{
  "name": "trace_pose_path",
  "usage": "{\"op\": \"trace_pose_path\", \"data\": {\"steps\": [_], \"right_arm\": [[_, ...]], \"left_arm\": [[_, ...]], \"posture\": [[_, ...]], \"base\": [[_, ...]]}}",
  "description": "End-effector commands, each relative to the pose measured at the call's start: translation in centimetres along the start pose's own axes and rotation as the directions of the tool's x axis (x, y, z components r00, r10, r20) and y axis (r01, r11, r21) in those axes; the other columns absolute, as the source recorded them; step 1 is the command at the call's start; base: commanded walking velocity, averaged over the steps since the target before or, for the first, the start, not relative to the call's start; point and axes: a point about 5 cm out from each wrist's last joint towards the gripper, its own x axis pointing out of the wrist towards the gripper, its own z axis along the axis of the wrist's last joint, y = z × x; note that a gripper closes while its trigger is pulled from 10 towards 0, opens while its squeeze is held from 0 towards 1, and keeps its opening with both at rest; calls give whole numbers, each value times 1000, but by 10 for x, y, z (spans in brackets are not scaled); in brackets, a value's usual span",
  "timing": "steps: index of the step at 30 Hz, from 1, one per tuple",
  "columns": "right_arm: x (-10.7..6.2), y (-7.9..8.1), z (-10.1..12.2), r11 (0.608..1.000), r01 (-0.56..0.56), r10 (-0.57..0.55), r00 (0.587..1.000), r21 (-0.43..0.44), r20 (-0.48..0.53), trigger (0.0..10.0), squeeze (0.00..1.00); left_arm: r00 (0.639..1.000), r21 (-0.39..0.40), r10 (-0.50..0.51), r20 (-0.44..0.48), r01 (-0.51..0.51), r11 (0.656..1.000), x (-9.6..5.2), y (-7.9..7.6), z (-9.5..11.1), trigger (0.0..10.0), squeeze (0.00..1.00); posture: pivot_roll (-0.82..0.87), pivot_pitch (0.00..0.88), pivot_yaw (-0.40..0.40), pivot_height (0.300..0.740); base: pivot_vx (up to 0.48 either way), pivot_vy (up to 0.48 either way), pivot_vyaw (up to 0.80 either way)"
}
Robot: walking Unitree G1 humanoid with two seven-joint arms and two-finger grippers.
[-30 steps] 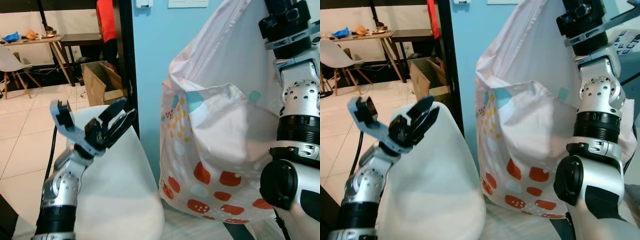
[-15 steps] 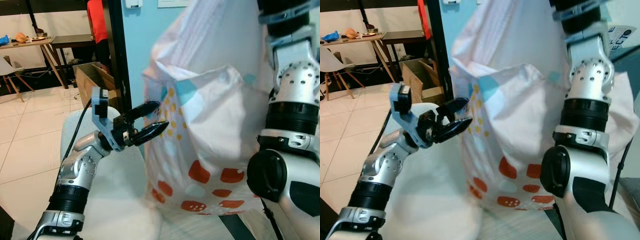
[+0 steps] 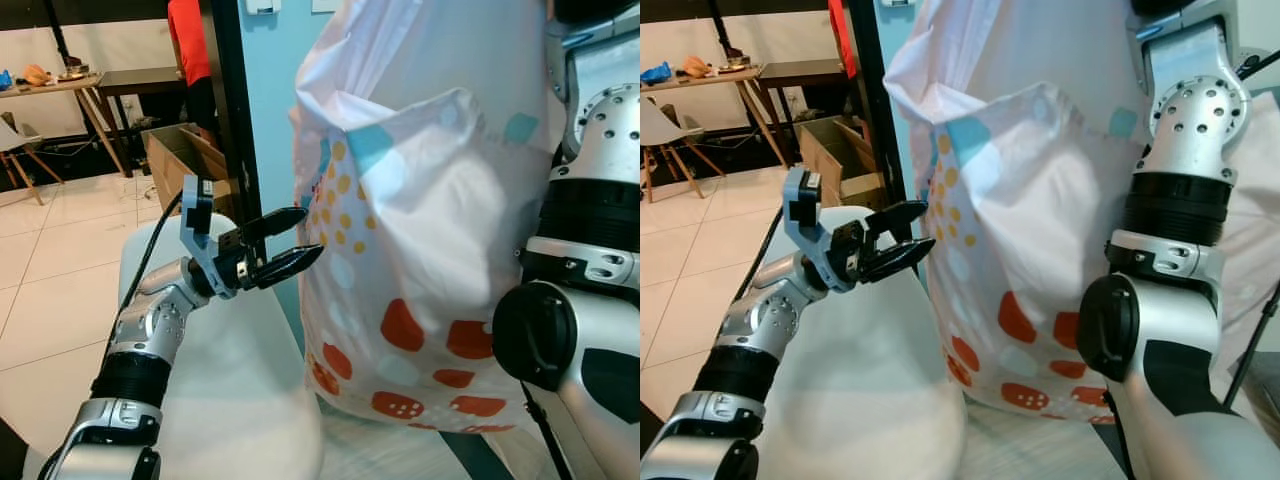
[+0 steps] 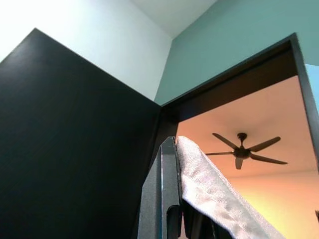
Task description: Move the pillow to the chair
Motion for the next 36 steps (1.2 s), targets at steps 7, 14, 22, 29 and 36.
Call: {"op": "trace_pose_path", "data": {"steps": [7,14,22,29,36], "right_arm": [[22,20,13,992,-123,124,991,-17,53,10000,0],[28,22,20,990,-140,142,988,-37,54,10000,0],[36,22,26,988,-146,149,987,-53,54,10000,0],[37,22,21,988,-152,153,986,-27,62,10000,0],[36,22,19,990,-143,144,988,-13,58,10000,0]], "left_arm": [[995,-55,91,-42,-93,994,-30,8,-18,10000,0],[985,-103,142,-102,-152,983,-37,3,-47,10000,0],[983,-176,158,-94,-173,969,-54,-4,-62,10000,0],[996,-218,88,-24,-91,972,-44,-16,-70,10000,0],[993,-175,89,78,-74,982,-24,-13,-60,10000,0]], "posture": [[-156,12,27,740],[-175,11,29,740],[-172,12,21,740],[-164,15,14,740],[-172,17,13,740]], "base": [[0,0,0],[0,0,0],[0,0,0],[0,0,0],[0,0,0]]}}
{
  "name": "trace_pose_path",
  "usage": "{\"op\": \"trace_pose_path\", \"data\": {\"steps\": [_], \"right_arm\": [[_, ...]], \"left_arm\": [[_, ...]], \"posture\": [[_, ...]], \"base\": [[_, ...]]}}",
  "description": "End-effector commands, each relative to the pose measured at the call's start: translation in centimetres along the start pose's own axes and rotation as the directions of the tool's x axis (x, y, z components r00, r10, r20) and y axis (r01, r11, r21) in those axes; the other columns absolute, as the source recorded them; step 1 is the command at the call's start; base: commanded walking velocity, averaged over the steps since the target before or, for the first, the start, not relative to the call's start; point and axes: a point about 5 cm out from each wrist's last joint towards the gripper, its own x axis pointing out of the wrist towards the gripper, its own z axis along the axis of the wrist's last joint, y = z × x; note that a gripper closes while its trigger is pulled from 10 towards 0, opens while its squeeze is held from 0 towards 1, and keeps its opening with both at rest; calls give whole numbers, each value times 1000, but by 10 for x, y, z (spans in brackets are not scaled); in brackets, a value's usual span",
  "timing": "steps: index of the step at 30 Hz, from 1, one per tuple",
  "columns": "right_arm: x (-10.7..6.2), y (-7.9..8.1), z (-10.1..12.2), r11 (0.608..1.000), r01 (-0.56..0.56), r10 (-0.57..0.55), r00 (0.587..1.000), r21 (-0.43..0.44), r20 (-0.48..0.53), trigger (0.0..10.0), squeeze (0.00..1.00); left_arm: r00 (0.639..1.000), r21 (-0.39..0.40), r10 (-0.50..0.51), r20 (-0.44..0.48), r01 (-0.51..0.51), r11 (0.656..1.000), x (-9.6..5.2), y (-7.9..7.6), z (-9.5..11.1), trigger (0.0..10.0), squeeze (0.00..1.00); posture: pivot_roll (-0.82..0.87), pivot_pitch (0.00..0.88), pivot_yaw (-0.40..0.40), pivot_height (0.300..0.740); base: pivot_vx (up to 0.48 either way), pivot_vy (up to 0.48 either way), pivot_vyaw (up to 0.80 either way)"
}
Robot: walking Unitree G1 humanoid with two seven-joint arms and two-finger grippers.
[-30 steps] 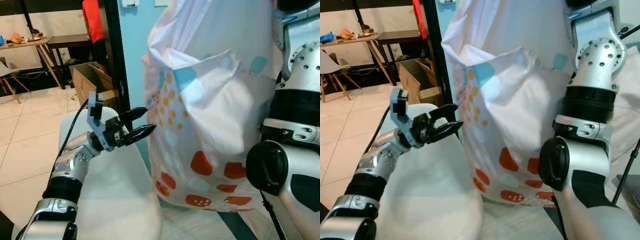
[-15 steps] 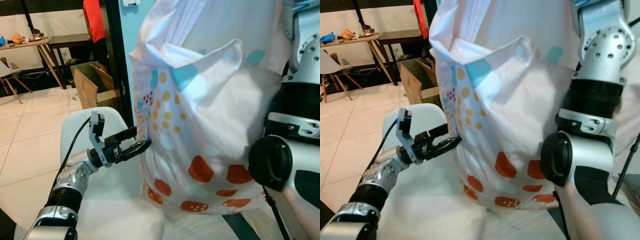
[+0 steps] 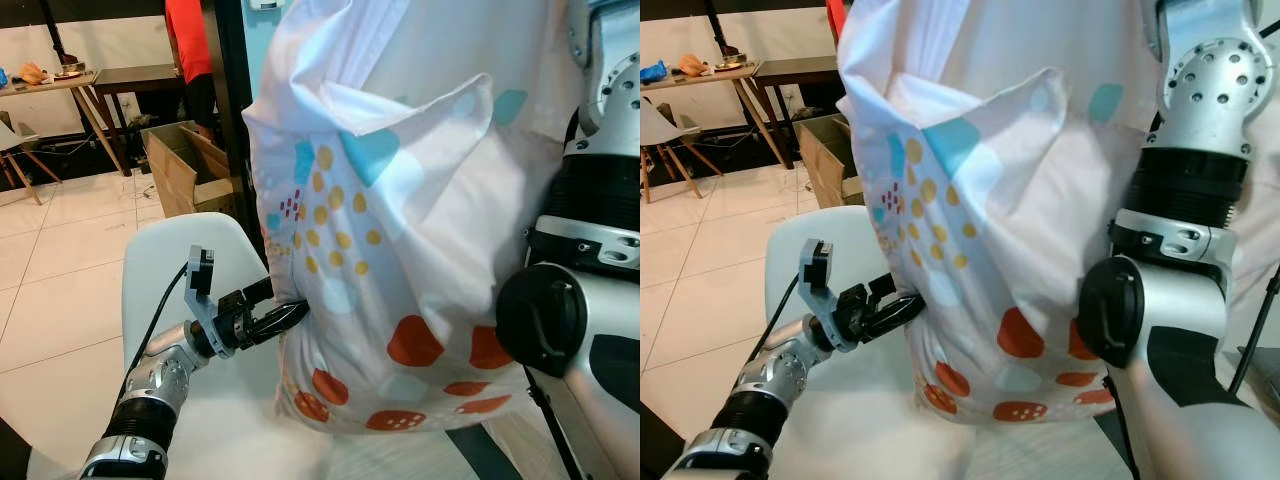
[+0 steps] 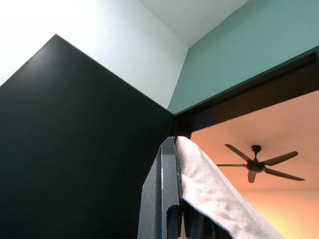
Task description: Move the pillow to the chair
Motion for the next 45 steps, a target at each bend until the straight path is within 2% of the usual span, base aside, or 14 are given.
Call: {"op": "trace_pose_path", "data": {"steps": [1,3,6,10,12,17,25,28,33,34,35,39,45], "right_arm": [[13,10,5,998,-62,62,998,-4,23,10000,0],[11,9,2,999,-47,47,999,10,22,10000,0],[9,9,-2,999,-40,39,999,22,19,10000,0],[7,9,-5,999,-35,34,999,32,19,10000,0],[7,9,-7,999,-30,29,999,42,24,10000,0],[6,9,-8,998,-30,28,999,51,38,10000,0],[6,9,-9,998,-27,25,999,56,42,10000,0],[5,9,-10,998,-23,20,999,59,45,10000,0],[4,8,-11,998,-16,13,999,61,48,10000,0],[4,8,-12,998,-13,10,999,61,48,10000,0],[4,8,-12,998,-10,7,999,61,49,10000,0],[3,7,-13,998,-5,2,999,59,49,10000,0],[1,6,-15,998,15,-18,999,56,47,10000,0]], "left_arm": [[999,51,-24,47,22,998,10,0,13,10000,0],[991,69,-95,92,89,994,23,-5,24,10000,0],[980,74,-161,113,153,985,31,-12,31,10000,0],[964,62,-235,120,229,971,39,-22,32,10000,0],[944,40,-314,99,311,950,48,-34,26,10000,0],[939,-2,-337,69,338,941,57,-42,7,10000,0],[927,-39,-362,94,367,929,62,-50,7,10000,0],[901,-69,-418,118,427,902,72,-62,6,10000,0],[885,-92,-444,142,458,884,84,-75,2,10000,0],[883,-102,-444,155,461,881,89,-78,1,353,0],[878,-107,-450,160,469,877,92,-81,-1,0,0],[874,-110,-457,163,477,872,94,-85,-2,0,0],[886,-129,-434,161,455,881,94,-87,-4,0,0]], "posture": [[-173,19,13,740],[-175,19,13,740],[-174,20,12,740],[-173,20,13,740],[-169,22,13,740],[-166,24,15,740],[-163,25,13,740],[-157,25,13,740],[-154,24,16,740],[-153,24,18,740],[-154,24,19,740],[-153,24,20,740],[-150,25,25,740]], "base": [[0,0,0],[0,0,0],[0,0,0],[0,0,0],[0,0,0],[0,0,0],[0,0,0],[0,0,0],[0,0,0],[0,0,0],[0,0,0],[0,0,0],[0,0,0]]}}
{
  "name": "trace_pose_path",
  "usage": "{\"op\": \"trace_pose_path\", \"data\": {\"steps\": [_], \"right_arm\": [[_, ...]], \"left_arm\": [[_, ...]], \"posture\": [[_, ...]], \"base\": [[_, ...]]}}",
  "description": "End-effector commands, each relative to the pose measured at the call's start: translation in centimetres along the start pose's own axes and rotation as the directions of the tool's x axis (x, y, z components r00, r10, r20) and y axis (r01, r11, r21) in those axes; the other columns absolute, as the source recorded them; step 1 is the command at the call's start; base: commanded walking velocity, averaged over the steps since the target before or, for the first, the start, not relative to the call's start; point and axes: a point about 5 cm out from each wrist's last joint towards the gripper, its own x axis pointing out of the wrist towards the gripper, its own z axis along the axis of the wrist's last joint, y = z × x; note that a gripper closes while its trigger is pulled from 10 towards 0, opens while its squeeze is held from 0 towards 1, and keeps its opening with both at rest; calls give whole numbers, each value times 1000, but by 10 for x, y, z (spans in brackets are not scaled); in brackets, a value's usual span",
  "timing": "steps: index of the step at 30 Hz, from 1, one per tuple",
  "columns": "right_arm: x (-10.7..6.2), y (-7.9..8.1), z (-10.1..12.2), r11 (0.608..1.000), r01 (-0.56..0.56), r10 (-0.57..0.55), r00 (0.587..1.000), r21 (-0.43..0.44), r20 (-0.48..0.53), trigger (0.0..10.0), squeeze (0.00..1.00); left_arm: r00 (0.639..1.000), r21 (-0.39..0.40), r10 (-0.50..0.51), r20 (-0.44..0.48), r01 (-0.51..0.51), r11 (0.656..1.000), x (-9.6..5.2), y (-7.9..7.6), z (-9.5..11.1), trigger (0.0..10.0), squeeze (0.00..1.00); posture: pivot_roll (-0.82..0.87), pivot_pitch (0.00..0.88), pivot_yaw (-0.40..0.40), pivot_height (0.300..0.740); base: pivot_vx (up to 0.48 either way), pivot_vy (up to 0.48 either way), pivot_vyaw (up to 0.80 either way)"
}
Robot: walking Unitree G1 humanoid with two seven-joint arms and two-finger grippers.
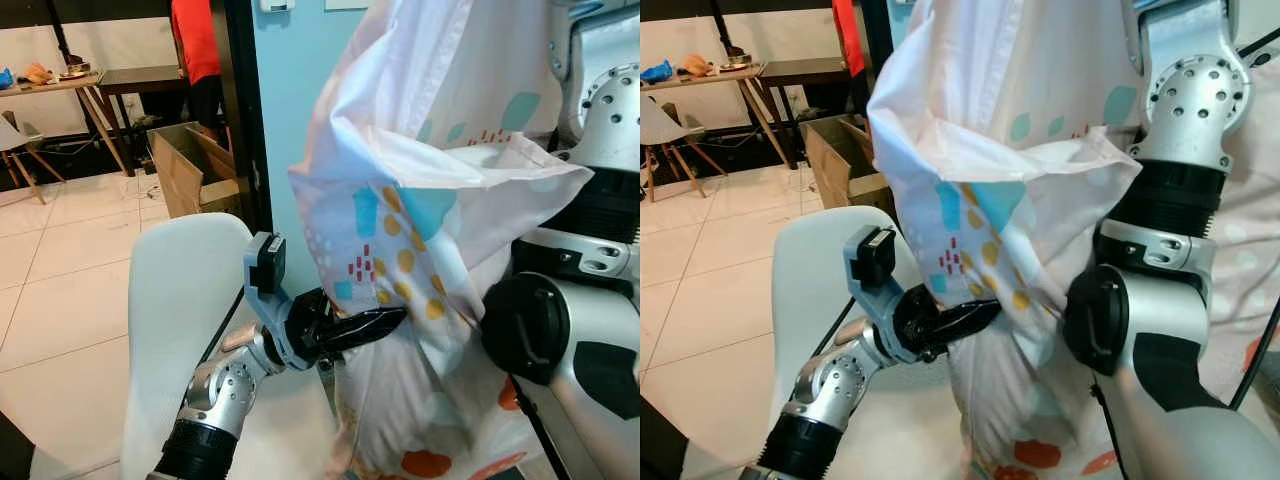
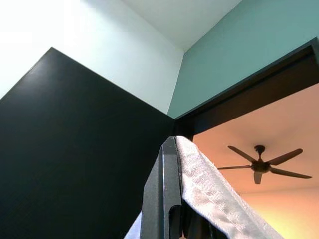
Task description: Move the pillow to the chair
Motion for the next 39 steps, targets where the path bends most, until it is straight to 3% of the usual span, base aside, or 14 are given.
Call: {"op": "trace_pose_path", "data": {"steps": [1,19,24,29,30,31,32,33,34,35,36,37,38,39], "right_arm": [[6,6,-3,1000,-30,30,1000,1,10,10000,0],[-4,2,-8,1000,16,-16,1000,-11,-2,10000,0],[-25,-9,-24,987,146,-153,983,-73,-99,10000,0],[-60,-25,-47,930,316,-353,910,-190,-216,10000,0],[-82,-35,-58,875,408,-473,837,-260,-277,10000,0],[-100,-42,-66,823,468,-559,767,-322,-316,10000,267],[-100,-42,-66,823,468,-559,767,-322,-316,10000,267],[-122,-47,-75,765,505,-638,679,-400,-363,10000,1000],[-145,-48,-85,722,530,-690,600,-445,-405,10000,1000],[-145,-48,-85,722,530,-690,600,-445,-405,10000,1000],[-167,-45,-97,695,539,-719,522,-477,-459,10000,1000],[-167,-45,-97,695,539,-719,522,-477,-459,10000,1000],[-186,-40,-108,682,536,-729,453,-497,-513,10000,1000],[-186,-40,-108,682,536,-729,453,-497,-513,10000,1000]], "left_arm": [[999,-6,-36,16,36,999,10,-5,-1,0,0],[995,17,72,67,-73,997,5,2,5,0,0],[976,75,171,136,-182,980,-3,11,21,0,0],[926,135,306,221,-339,931,-22,21,43,0,0],[897,161,369,243,-412,897,-34,25,51,0,0],[871,181,416,259,-467,865,-43,27,56,0,0],[871,181,416,259,-467,865,-43,27,56,0,0],[842,200,459,283,-520,830,-53,28,63,0,0],[813,218,494,308,-565,796,-62,28,70,0,0],[813,218,494,308,-565,796,-62,28,70,0,0],[783,234,523,337,-608,759,-70,28,78,0,0],[783,234,523,337,-608,759,-70,28,78,0,0],[756,246,546,362,-642,726,-76,27,85,0,0],[756,246,546,362,-642,726,-76,27,85,0,0]], "posture": [[-149,25,25,740],[-140,18,31,740],[-141,18,35,740],[-144,20,41,740],[-146,24,46,740],[-146,24,46,740],[-146,24,46,740],[-146,24,46,740],[-142,29,41,740],[-142,29,41,740],[-138,30,38,740],[-138,30,38,740],[-133,36,35,740],[-133,36,35,740]], "base": [[0,0,0],[0,0,0],[0,0,0],[0,0,0],[0,0,0],[0,0,0],[0,0,0],[0,0,0],[0,0,0],[0,0,0],[0,0,0],[0,0,0],[0,0,0],[0,0,0]]}}
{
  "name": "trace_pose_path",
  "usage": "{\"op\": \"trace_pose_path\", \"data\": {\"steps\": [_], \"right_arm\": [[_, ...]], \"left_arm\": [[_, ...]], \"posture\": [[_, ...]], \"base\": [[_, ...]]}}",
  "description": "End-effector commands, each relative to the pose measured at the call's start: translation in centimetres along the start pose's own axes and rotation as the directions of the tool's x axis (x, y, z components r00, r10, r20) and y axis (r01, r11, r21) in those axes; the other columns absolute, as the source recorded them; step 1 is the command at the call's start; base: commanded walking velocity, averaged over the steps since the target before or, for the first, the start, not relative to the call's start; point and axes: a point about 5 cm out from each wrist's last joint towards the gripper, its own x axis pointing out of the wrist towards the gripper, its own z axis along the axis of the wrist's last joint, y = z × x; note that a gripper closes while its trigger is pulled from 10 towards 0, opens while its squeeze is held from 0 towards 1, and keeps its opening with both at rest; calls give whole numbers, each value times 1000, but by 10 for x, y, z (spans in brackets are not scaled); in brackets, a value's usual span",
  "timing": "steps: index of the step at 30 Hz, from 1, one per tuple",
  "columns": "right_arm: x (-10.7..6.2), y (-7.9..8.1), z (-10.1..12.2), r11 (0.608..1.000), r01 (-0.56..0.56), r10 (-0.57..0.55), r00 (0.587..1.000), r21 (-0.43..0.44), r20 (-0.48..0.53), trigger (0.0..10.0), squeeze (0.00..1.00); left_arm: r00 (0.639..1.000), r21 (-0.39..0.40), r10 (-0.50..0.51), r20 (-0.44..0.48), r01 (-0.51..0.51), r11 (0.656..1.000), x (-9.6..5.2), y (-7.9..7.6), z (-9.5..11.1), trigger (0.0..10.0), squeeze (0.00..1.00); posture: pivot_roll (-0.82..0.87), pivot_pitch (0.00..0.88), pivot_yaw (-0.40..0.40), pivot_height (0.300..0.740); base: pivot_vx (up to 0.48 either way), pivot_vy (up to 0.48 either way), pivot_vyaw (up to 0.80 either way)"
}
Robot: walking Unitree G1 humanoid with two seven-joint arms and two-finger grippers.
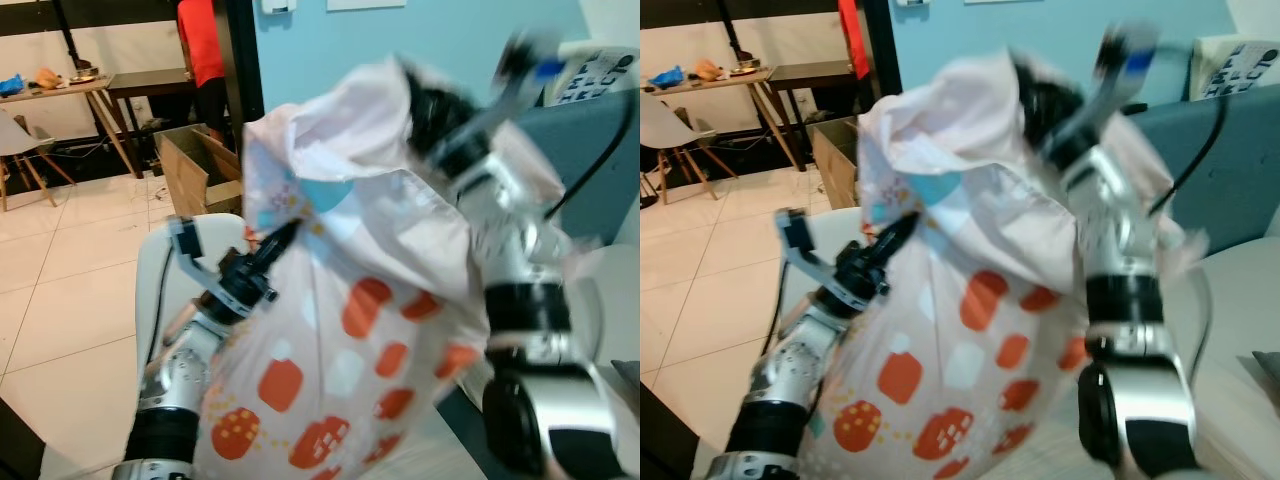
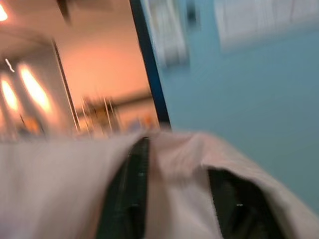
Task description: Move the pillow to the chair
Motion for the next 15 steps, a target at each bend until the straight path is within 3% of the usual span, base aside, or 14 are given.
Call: {"op": "trace_pose_path", "data": {"steps": [1,2,4,5,6,7,9,10,11,15], "right_arm": [[4,7,-1,1000,-20,20,1000,-21,-20,10000,1000],[-5,6,-22,1000,-9,6,995,-30,-104,10000,1000],[-5,6,-22,1000,-9,6,995,-30,-104,10000,1000],[-16,2,-40,999,21,-25,985,-25,-170,10000,1000],[-16,2,-40,999,21,-25,985,-25,-170,10000,1000],[-30,-6,-45,999,43,-39,987,24,-154,10000,1000],[-30,-6,-45,999,43,-39,987,24,-154,10000,1000],[-41,-15,-41,993,56,-47,995,102,-89,10000,1000],[-56,-27,-21,976,36,-51,996,213,67,10000,1000],[-62,-31,-11,974,5,-36,990,228,134,10000,1000]], "left_arm": [[998,50,-21,62,18,999,8,-1,15,0,0],[996,80,26,83,-33,996,5,5,22,0,0],[996,80,26,83,-33,996,5,5,22,0,0],[990,120,97,99,-109,987,0,13,29,0,0],[990,120,97,99,-109,987,0,13,29,0,0],[977,164,185,103,-200,966,-7,23,34,0,0],[977,164,185,103,-200,966,-7,23,34,0,0],[957,200,269,106,-286,937,-14,31,37,0,0],[923,245,371,100,-384,890,-22,41,37,0,0],[909,252,405,103,-418,873,-25,45,35,0,0]], "posture": [[-133,36,35,740],[-128,41,32,740],[-128,41,32,740],[-127,42,30,740],[-127,42,30,740],[-127,45,29,740],[-127,45,29,740],[-130,43,30,740],[-133,41,36,740],[-135,40,38,740]], "base": [[0,0,0],[0,0,0],[0,0,0],[0,0,0],[0,0,0],[0,0,0],[0,0,0],[0,0,0],[0,0,0],[0,0,0]]}}
